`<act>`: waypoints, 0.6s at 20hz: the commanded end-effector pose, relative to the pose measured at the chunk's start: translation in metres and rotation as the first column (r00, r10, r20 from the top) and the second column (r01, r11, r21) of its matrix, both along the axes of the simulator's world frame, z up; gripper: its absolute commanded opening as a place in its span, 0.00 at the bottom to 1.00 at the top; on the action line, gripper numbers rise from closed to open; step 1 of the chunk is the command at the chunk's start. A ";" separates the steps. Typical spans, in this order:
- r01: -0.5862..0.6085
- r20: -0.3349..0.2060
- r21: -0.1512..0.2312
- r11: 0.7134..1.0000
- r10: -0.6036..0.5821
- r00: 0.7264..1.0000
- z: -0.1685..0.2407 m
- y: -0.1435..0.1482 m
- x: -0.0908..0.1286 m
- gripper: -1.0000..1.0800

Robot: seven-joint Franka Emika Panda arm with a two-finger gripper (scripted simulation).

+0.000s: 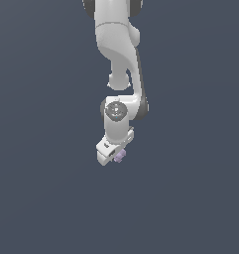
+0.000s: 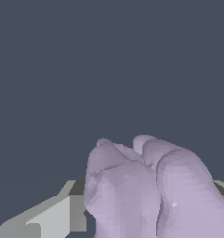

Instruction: Pick up the object and move it to a goal position.

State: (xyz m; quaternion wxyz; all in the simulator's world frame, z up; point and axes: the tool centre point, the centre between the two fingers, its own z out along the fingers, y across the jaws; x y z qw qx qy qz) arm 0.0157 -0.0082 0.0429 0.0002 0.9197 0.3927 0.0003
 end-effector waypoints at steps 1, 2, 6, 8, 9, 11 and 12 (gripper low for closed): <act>0.001 0.001 0.000 1.000 -0.001 1.000 0.003 -0.005 0.004 0.00; 0.001 0.001 0.000 1.000 -0.001 1.000 0.005 -0.008 0.006 0.00; 0.001 0.001 0.000 1.000 -0.001 1.000 0.015 -0.024 0.017 0.00; 0.001 0.001 0.000 1.000 -0.001 1.000 0.021 -0.033 0.024 0.00; 0.001 0.001 0.000 1.000 -0.001 1.000 0.024 -0.038 0.028 0.00; 0.000 0.000 0.001 1.000 0.000 1.000 0.030 -0.049 0.036 0.00; 0.000 0.000 0.001 1.000 0.000 1.000 0.034 -0.055 0.041 0.00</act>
